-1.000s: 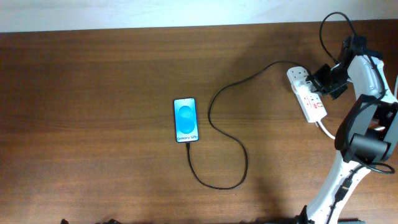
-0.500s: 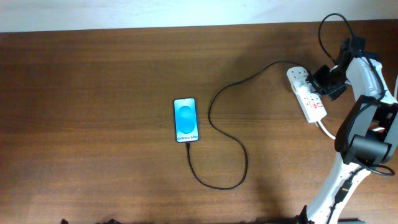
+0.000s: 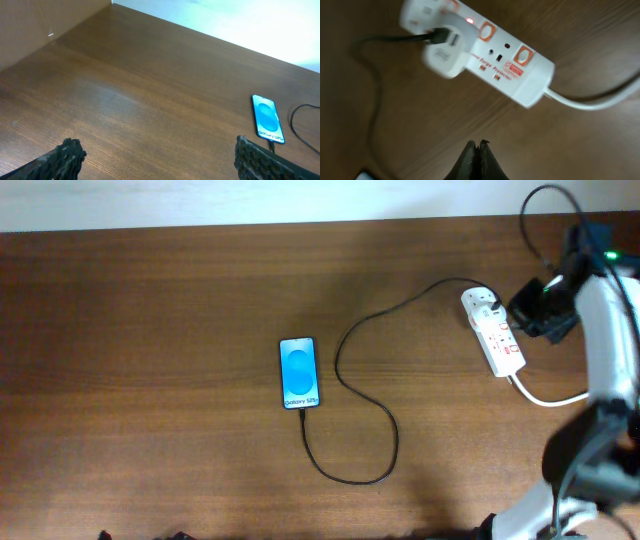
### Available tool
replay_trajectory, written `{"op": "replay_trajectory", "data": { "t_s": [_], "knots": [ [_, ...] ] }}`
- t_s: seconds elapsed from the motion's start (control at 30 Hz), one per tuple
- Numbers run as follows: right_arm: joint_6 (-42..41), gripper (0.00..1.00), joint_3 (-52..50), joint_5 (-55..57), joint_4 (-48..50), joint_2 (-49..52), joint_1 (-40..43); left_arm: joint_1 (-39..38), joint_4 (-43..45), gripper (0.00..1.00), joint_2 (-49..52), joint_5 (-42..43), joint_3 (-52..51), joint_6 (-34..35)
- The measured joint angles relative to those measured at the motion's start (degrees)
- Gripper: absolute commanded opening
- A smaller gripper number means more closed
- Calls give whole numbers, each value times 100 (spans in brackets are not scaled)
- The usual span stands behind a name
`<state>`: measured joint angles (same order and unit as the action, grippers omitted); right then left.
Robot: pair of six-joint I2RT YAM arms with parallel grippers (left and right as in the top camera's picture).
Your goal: Plug charger to phone and switch on socket
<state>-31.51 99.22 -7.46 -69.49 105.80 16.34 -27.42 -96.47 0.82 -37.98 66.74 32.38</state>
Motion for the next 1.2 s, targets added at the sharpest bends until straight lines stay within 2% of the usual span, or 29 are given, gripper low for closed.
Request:
{"op": "replay_trajectory", "data": {
  "t_s": [0.1,0.3,0.5,0.6,0.7,0.8,1.1,1.17,1.2],
  "knots": [
    [24,4,20,17,-391,-1196,0,0,17,99,-2,0,-11,0],
    [391,4,20,15,-1095,-2267,-76,122,9,99,-4,-70,-17,-2],
    [754,4,20,13,-1519,-2798,-461,1729,299,99,-4,-68,-26,0],
    [800,4,20,13,-1628,-2798,-468,2129,2096,99,-24,240,-68,2],
    [817,4,20,13,-1622,-2796,-472,2135,3130,99,-35,616,-385,0],
    [820,4,17,13,-1740,-2798,-472,2140,4159,99,-37,1145,-1707,7],
    [817,4,9,11,-1945,-2798,-472,2140,9418,99,-20,1967,-5788,0],
    [820,4,9,13,-2052,-2798,-472,2140,9938,99,-13,2022,-6334,0],
    [820,4,9,11,-2052,-2817,-472,2140,9895,99,-13,2028,-6526,0]
  ]
}}
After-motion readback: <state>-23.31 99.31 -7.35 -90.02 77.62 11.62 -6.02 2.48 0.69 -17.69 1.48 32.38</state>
